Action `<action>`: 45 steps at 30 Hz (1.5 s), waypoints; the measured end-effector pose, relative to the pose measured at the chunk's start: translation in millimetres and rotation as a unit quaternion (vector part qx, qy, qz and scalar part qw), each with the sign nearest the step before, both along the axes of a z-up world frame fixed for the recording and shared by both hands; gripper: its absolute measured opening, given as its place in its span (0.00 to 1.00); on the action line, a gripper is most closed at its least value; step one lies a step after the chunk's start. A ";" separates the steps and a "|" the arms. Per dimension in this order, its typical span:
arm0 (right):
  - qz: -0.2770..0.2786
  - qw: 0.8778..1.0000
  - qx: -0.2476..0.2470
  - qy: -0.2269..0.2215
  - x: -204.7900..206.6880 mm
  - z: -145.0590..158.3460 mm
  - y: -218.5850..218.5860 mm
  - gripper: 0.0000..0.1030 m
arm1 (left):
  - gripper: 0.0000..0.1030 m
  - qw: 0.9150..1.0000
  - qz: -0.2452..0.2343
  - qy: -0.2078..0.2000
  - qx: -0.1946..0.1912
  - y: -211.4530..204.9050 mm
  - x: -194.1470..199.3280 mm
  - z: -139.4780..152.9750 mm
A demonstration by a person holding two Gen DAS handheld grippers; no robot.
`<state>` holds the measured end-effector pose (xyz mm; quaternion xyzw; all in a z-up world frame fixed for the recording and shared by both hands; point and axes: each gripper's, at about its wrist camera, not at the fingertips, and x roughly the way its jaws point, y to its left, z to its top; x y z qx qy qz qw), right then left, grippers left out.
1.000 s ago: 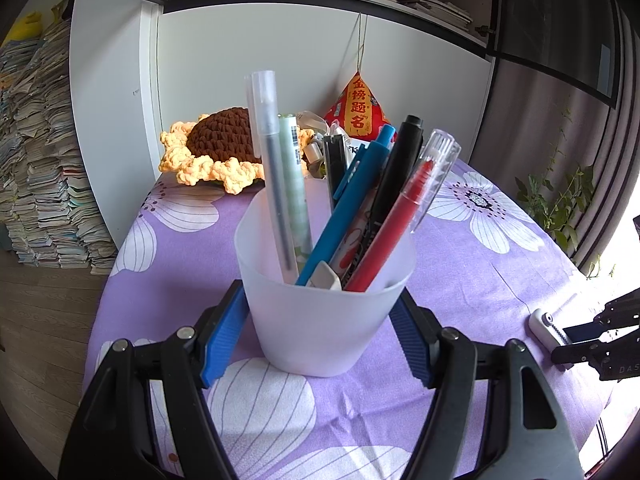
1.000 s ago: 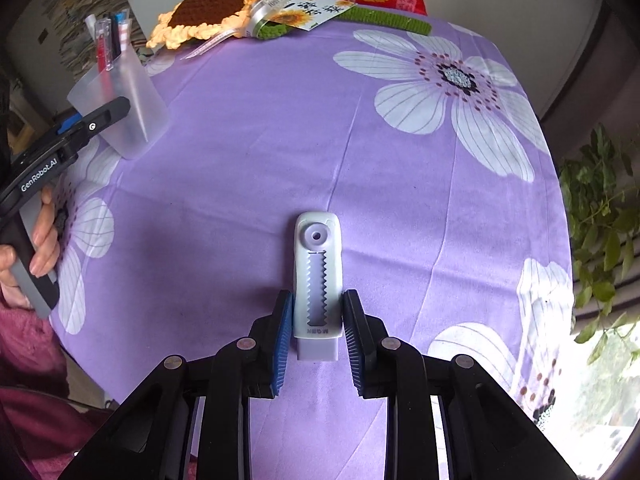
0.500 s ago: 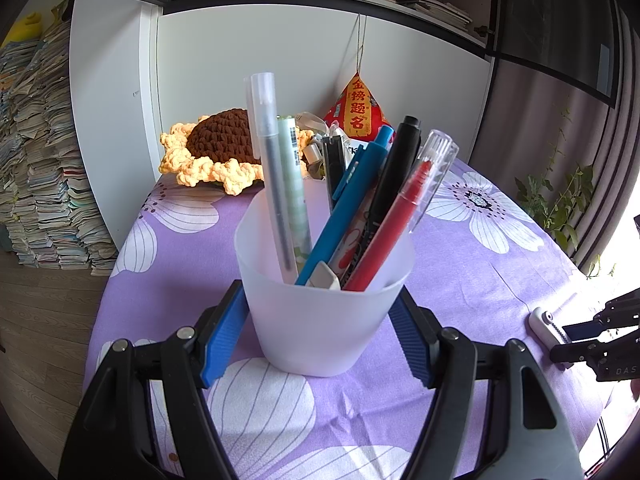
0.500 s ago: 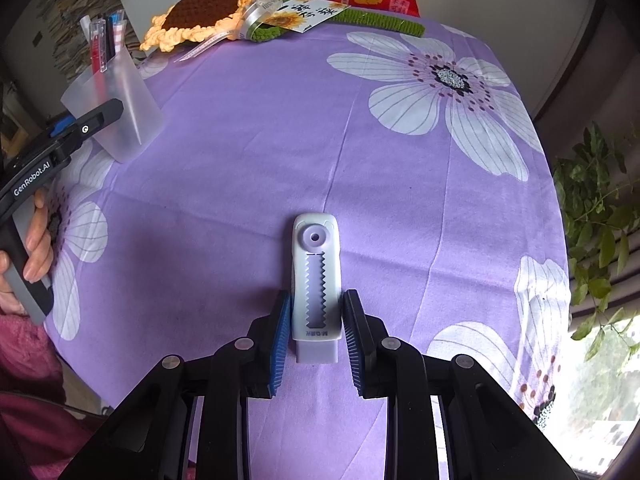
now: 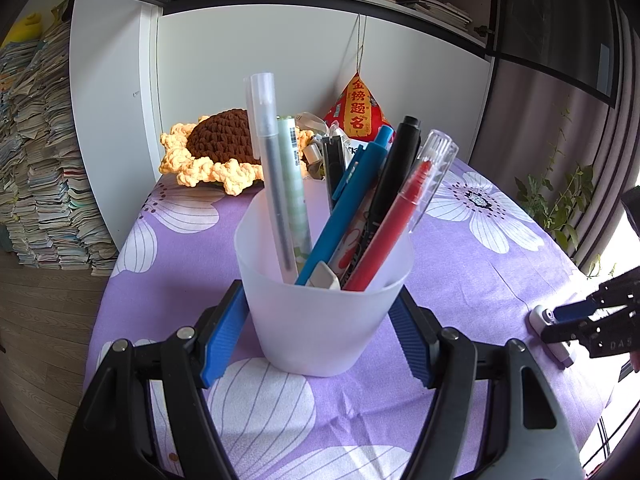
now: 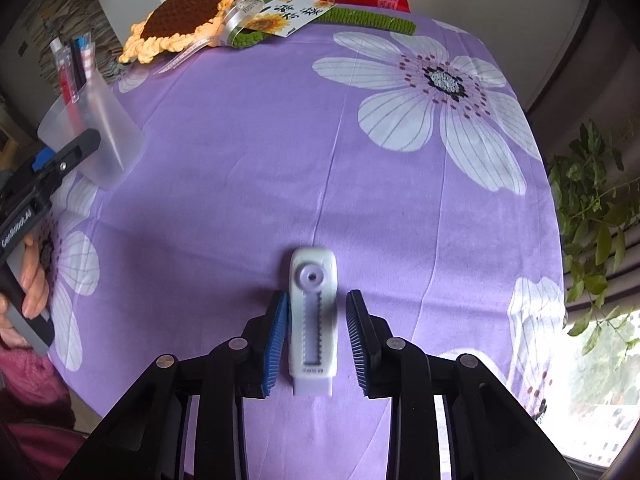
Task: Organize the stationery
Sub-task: 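Lift the dispenser with the right gripper and carry it toward the cup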
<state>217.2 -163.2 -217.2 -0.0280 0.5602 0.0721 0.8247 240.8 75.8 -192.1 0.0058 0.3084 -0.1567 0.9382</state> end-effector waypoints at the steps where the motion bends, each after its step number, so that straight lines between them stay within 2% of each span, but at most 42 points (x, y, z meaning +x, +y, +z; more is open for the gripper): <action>1: -0.001 1.000 0.000 0.000 3.2 0.3 0.6 0.32 | 0.68 1.000 0.000 0.000 0.000 -0.1 -0.1 0.0; 7: -0.008 1.000 0.000 0.016 17.9 -4.4 2.0 0.33 | 0.68 1.000 0.000 0.000 0.000 0.0 0.0 0.0; 17: 0.000 1.000 -0.011 0.007 24.5 -3.8 9.9 0.33 | 0.68 1.000 0.000 0.000 0.000 0.0 -0.1 -0.1; 20: 0.005 1.000 -0.011 -0.002 22.5 -3.5 11.6 0.25 | 0.68 1.000 0.000 0.000 0.000 0.0 -0.1 -0.1; 23: 0.009 1.000 -0.010 -0.004 20.9 -1.2 12.5 0.25 | 0.68 1.000 0.000 0.000 0.000 0.0 -0.2 -0.1; 39: 0.020 0.996 0.022 -0.084 -7.5 59.5 20.2 0.25 | 0.68 1.000 0.000 0.001 0.000 0.2 -0.3 -0.1; 45: 0.031 0.994 0.026 -0.103 -15.1 72.9 24.7 0.25 | 0.68 1.000 0.000 0.001 0.000 0.2 -0.3 -0.1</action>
